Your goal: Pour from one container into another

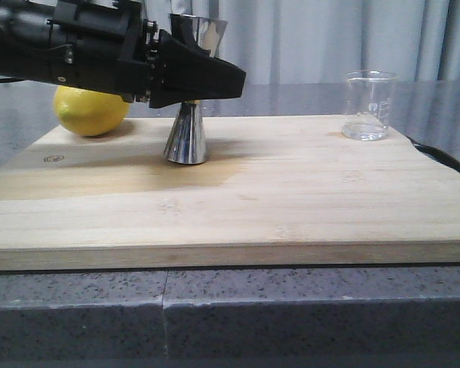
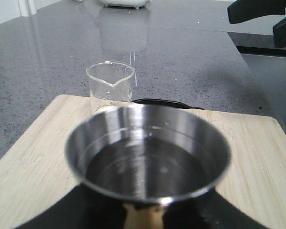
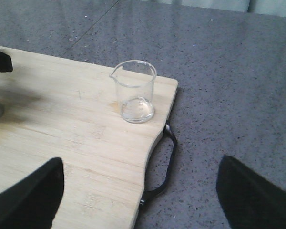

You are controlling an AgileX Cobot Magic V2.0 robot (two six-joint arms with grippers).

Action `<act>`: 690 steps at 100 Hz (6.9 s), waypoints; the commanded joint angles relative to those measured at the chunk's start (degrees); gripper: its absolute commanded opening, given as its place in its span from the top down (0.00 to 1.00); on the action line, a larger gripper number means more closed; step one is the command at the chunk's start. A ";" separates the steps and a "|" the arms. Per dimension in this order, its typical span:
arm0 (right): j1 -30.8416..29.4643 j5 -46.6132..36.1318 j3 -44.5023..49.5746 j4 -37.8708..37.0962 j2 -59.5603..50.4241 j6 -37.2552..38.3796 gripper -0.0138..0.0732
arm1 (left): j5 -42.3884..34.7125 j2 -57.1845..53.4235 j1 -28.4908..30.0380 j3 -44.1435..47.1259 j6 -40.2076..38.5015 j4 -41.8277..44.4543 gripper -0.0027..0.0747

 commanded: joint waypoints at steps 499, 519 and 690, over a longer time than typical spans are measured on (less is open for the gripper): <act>-0.41 36.95 -21.81 -6.08 -8.38 6.00 0.92 | -56.49 -105.17 17.87 55.92 -129.88 97.08 0.99; -0.41 37.06 -21.81 -6.08 -8.38 6.00 0.92 | -66.14 -107.29 17.87 62.42 -129.88 97.08 0.99; -22.04 -18.41 26.25 7.46 -40.23 6.00 0.92 | -68.98 -107.29 17.69 62.48 -129.88 97.77 0.99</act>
